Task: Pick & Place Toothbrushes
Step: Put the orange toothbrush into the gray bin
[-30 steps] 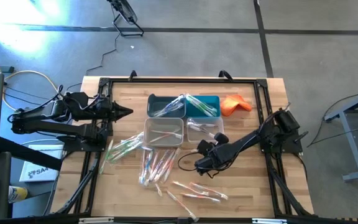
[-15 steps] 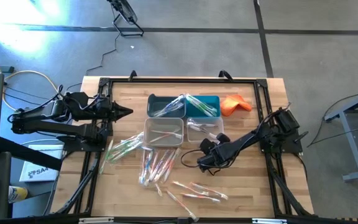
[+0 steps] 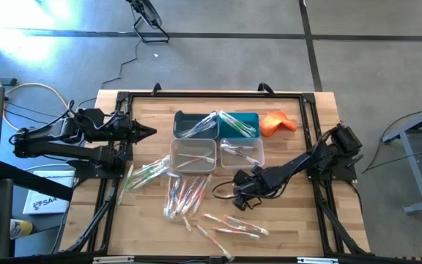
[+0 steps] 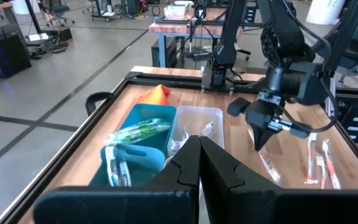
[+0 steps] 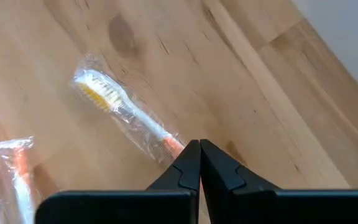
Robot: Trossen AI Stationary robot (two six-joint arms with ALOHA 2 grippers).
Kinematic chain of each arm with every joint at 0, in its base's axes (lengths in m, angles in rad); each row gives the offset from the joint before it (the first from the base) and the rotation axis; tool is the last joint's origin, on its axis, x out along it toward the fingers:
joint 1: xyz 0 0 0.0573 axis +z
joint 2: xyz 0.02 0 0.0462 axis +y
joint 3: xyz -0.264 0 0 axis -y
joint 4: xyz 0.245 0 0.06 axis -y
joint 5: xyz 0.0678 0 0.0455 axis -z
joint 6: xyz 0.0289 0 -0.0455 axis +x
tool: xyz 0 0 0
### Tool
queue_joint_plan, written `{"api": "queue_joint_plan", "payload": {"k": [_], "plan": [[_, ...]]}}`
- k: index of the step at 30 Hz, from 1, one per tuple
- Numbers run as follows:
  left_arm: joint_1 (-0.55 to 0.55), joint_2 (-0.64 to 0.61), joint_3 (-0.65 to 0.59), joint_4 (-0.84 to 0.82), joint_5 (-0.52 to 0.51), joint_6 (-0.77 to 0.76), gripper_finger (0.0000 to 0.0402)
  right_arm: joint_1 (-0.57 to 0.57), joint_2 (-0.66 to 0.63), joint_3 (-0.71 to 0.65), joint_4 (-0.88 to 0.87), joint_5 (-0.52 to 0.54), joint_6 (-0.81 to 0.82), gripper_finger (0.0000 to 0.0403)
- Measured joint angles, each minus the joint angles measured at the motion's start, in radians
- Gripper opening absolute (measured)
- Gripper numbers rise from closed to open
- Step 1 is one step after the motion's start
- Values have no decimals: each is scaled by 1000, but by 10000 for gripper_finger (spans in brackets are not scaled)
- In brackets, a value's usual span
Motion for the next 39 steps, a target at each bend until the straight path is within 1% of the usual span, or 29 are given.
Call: {"api": "queue_joint_plan", "payload": {"k": [6,9,11,13,17,19,24,27,29,32,34,36,39], "plan": [[0,0,0,-21,0,0,0,-7,-7,0,-4,49,-2,3],[0,0,0,-23,0,-4,0,-18,-47,0,4,62,-12,3],[0,0,0,-23,0,-7,0,-27,-81,0,11,54,-49,3],[0,0,0,-23,0,-7,0,-35,-122,0,31,5,-125,3],[0,0,0,-23,0,-6,0,-50,-174,1,88,-139,-276,3],[0,0,0,-23,0,-6,0,-55,-187,1,123,-197,-308,3],[0,0,0,-23,0,-7,0,-56,-193,1,164,-357,-329,3],[0,0,0,-23,0,-7,0,-55,-191,1,166,-394,-395,3],[0,0,0,-22,0,-7,0,-55,-188,1,165,-374,-431,3],[0,0,0,-22,0,-7,0,-55,-187,0,166,-273,-449,5],[0,0,0,-22,0,-7,0,-55,-187,0,164,-220,-455,13],[0,0,0,-22,0,-7,0,-56,-187,0,164,-204,-455,30],[0,0,0,-22,0,-8,0,-55,-187,0,158,-195,-455,69]]}}
